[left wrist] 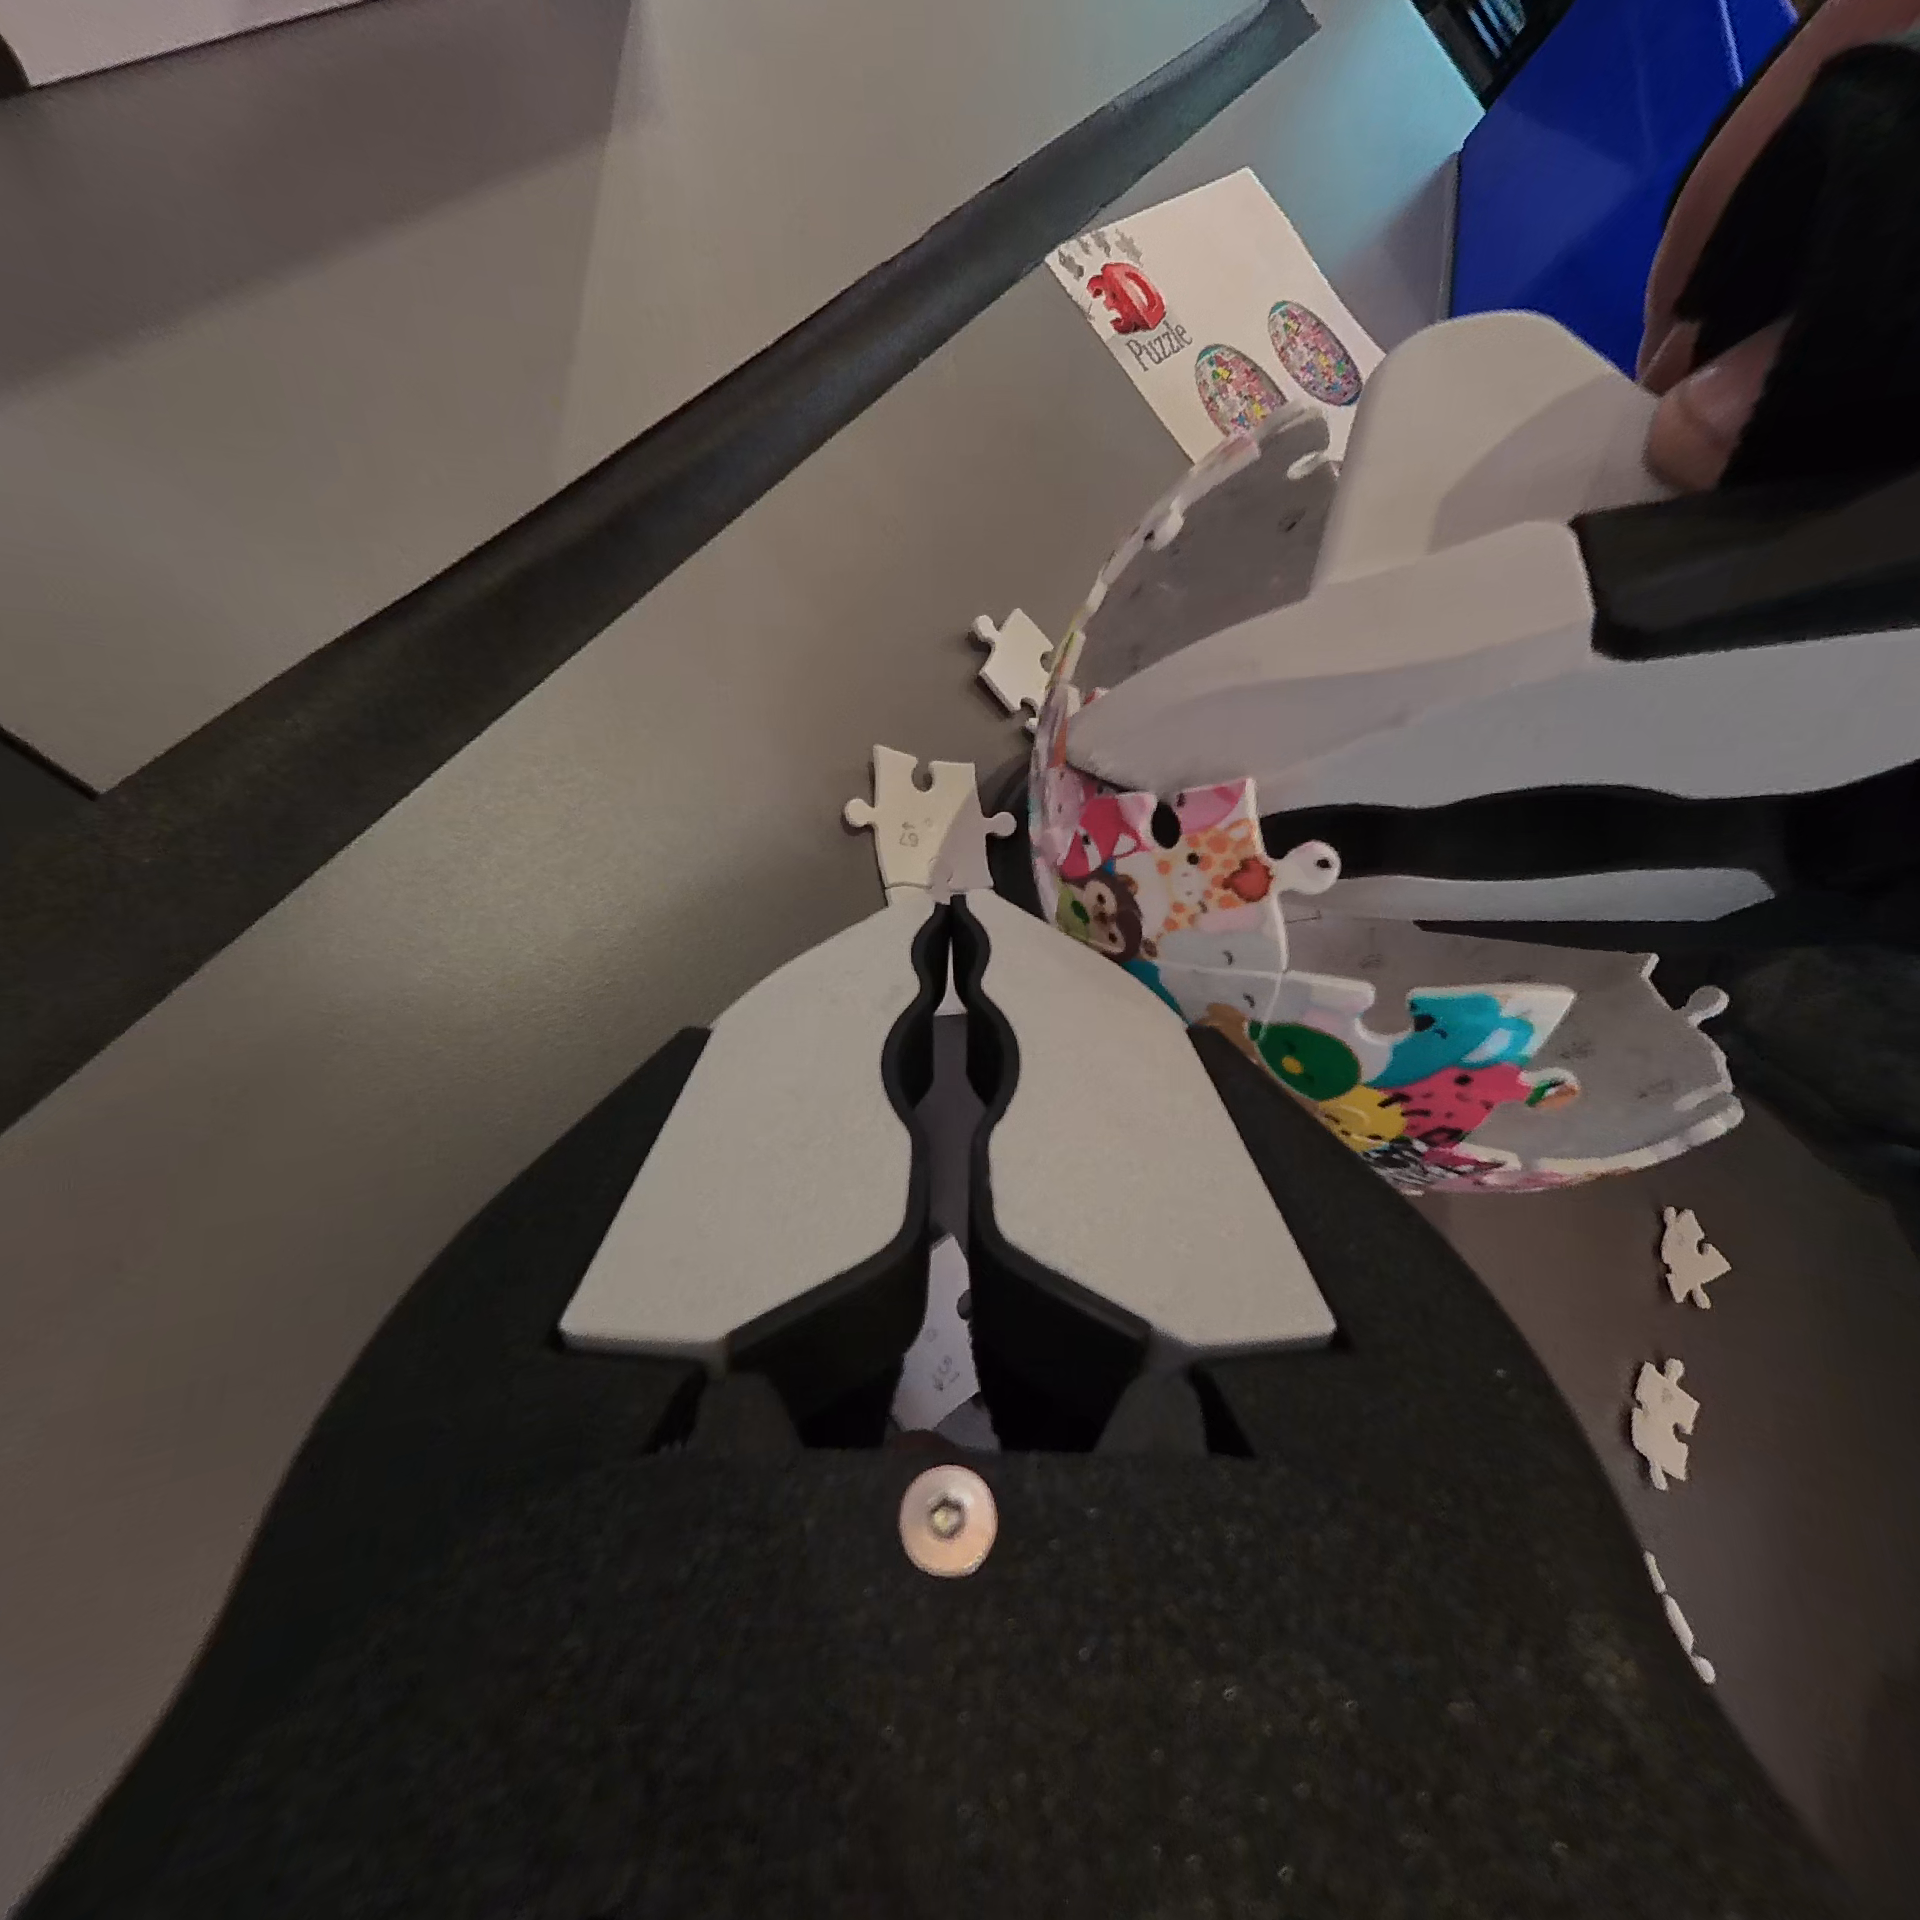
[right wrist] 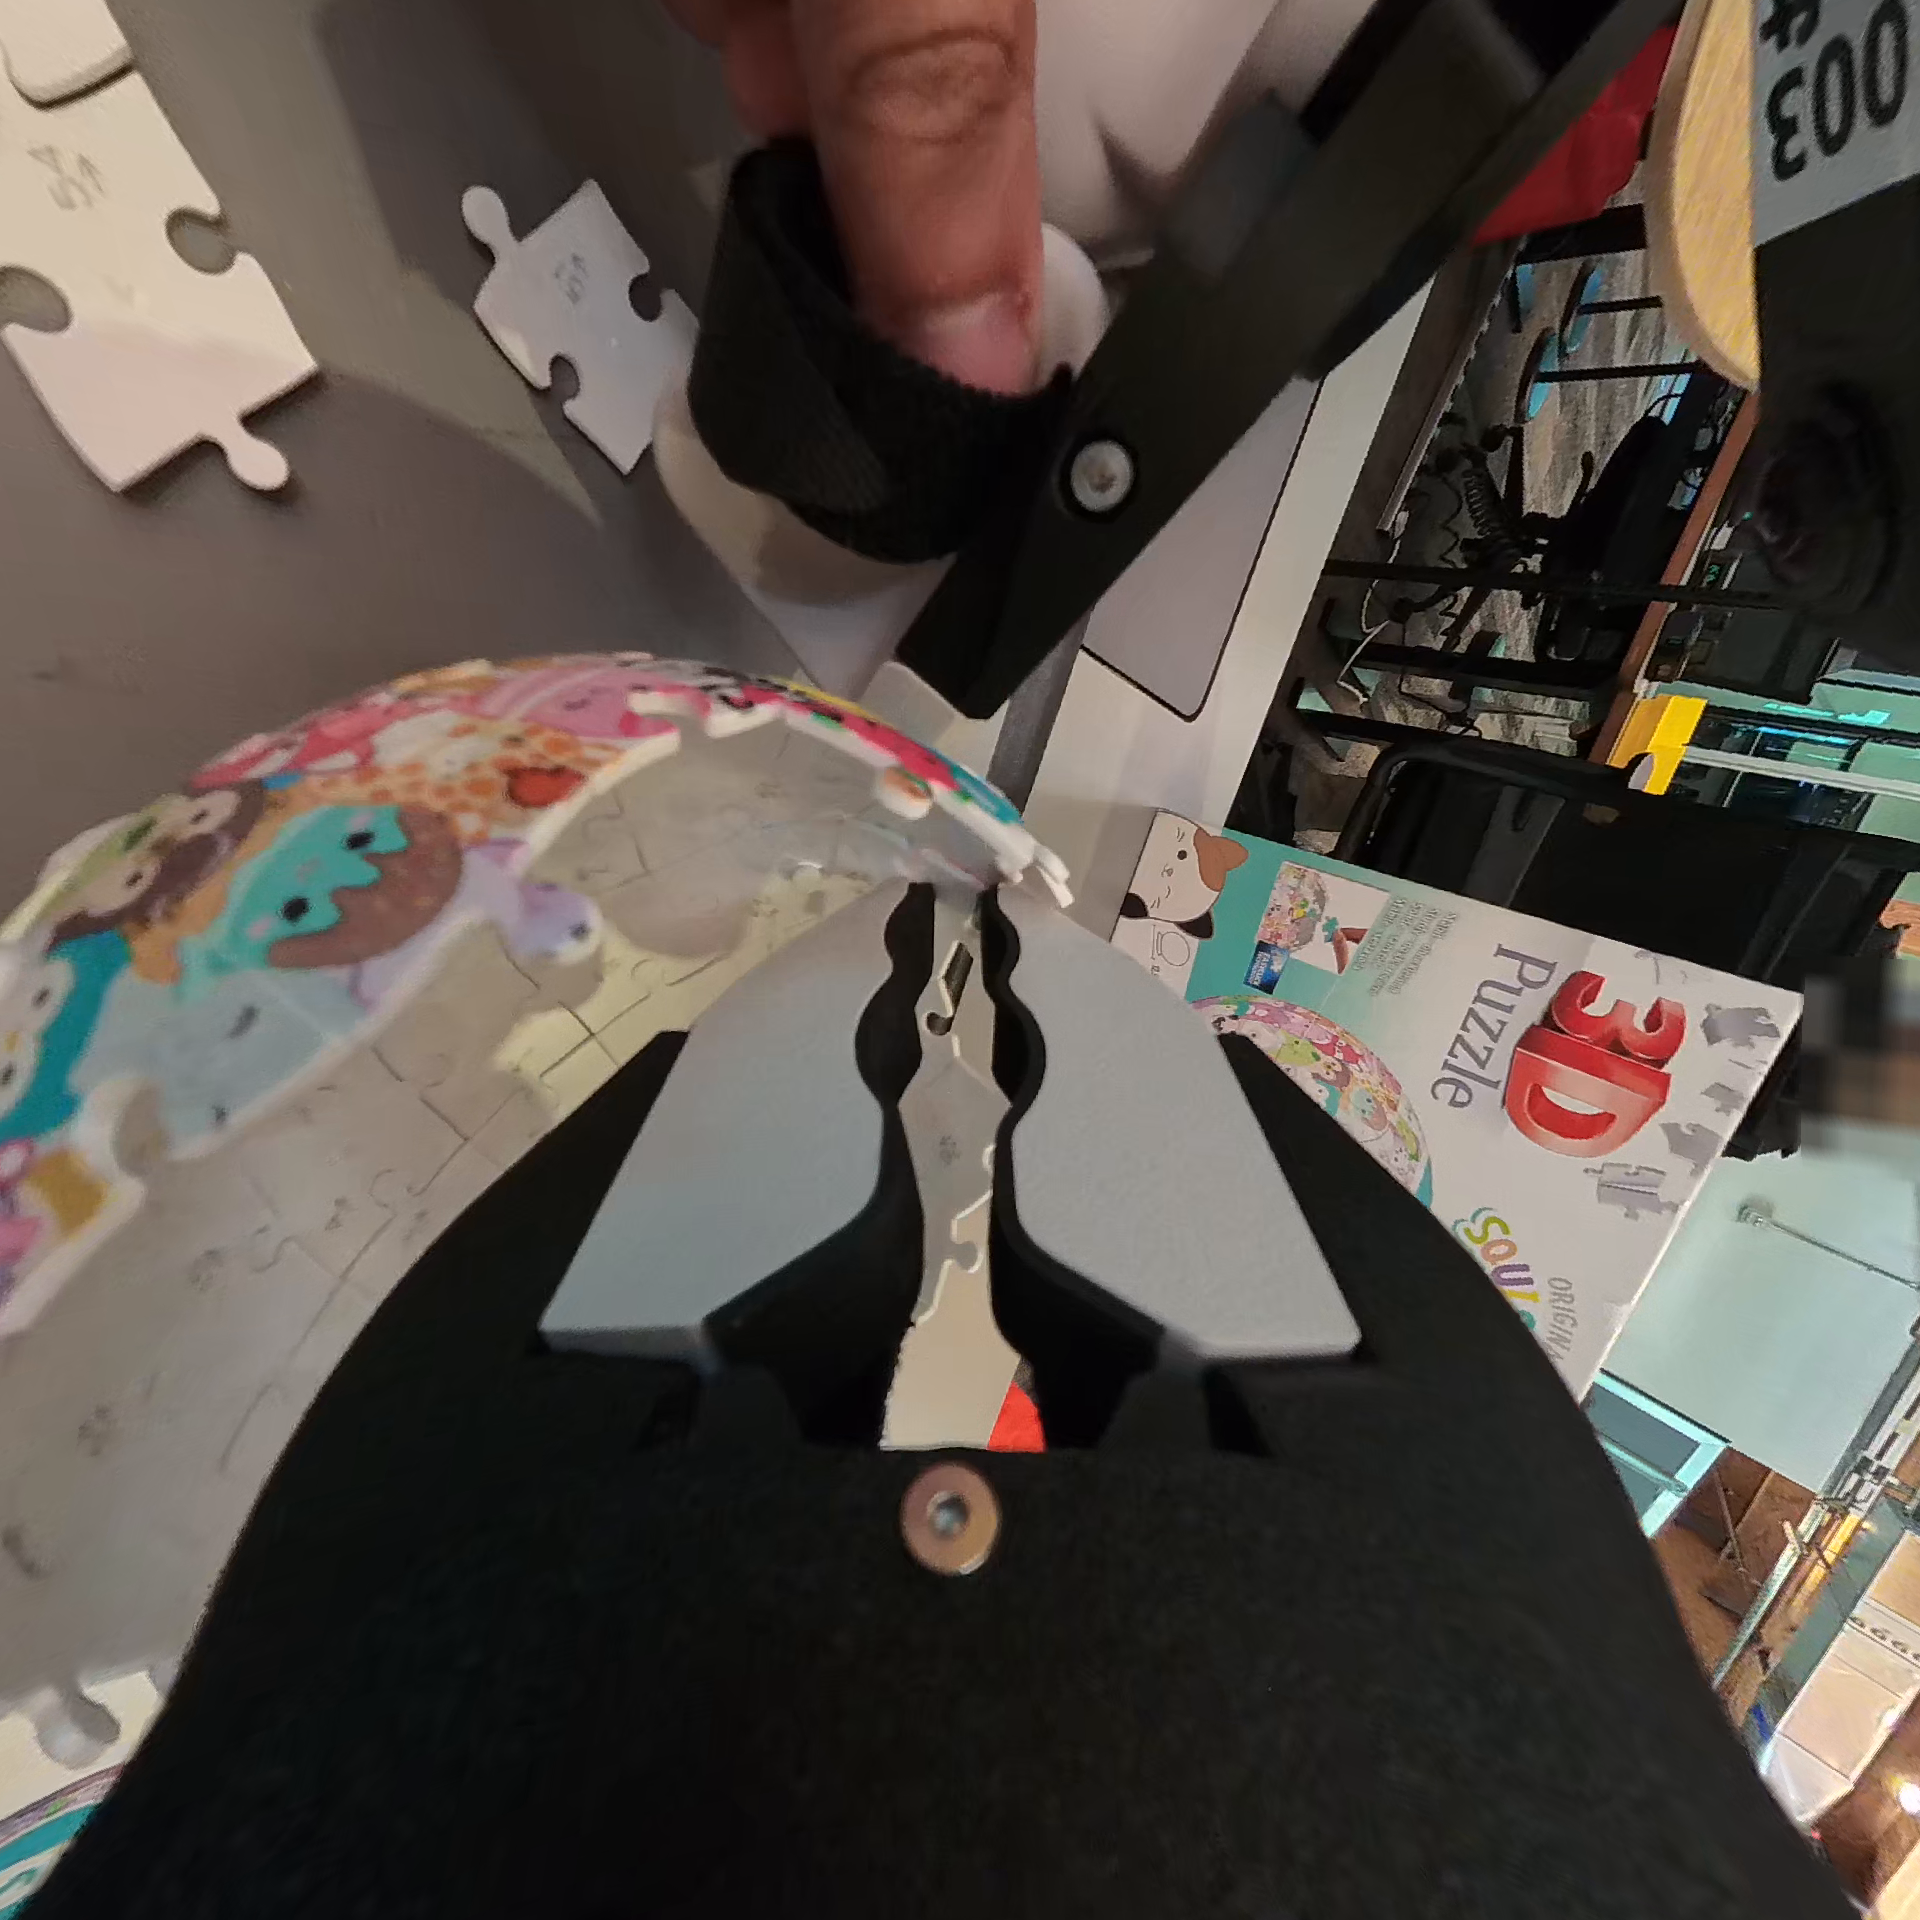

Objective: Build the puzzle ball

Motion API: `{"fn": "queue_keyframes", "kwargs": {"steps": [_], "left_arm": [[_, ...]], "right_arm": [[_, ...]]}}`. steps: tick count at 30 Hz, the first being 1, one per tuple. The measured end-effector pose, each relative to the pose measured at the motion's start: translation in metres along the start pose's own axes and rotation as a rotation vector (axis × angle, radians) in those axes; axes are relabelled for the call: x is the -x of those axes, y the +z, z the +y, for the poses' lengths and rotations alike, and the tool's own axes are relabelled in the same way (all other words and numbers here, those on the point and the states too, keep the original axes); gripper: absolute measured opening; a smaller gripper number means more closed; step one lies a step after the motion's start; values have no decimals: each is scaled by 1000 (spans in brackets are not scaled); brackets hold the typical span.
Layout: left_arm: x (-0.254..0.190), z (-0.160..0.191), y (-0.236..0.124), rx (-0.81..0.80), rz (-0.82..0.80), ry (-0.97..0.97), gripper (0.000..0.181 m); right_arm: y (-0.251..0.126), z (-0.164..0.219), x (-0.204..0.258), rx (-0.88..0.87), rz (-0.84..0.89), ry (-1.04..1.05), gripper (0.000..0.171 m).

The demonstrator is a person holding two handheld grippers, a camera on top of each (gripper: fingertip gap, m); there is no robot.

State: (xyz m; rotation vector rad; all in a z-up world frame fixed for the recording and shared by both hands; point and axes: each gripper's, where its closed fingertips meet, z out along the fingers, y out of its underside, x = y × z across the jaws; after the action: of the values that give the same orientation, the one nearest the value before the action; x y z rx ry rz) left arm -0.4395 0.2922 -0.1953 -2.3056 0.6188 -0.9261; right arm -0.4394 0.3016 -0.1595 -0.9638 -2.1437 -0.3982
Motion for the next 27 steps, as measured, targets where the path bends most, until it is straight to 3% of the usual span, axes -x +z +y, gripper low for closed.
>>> {"fn": "queue_keyframes", "kwargs": {"steps": [17, 21, 27], "left_arm": [[1, 0, 1, 0, 1, -3, 0], [2, -1, 0, -5, -2, 0, 0], [1, -5, -4, -31, 14, 2, 0]], "right_arm": [[-16, -1, -6, -94, -19, 30, 14], [-28, -1, -3, -160, -66, 31, 0], [-12, 4, 13, -100, -181, 33, 0]]}}
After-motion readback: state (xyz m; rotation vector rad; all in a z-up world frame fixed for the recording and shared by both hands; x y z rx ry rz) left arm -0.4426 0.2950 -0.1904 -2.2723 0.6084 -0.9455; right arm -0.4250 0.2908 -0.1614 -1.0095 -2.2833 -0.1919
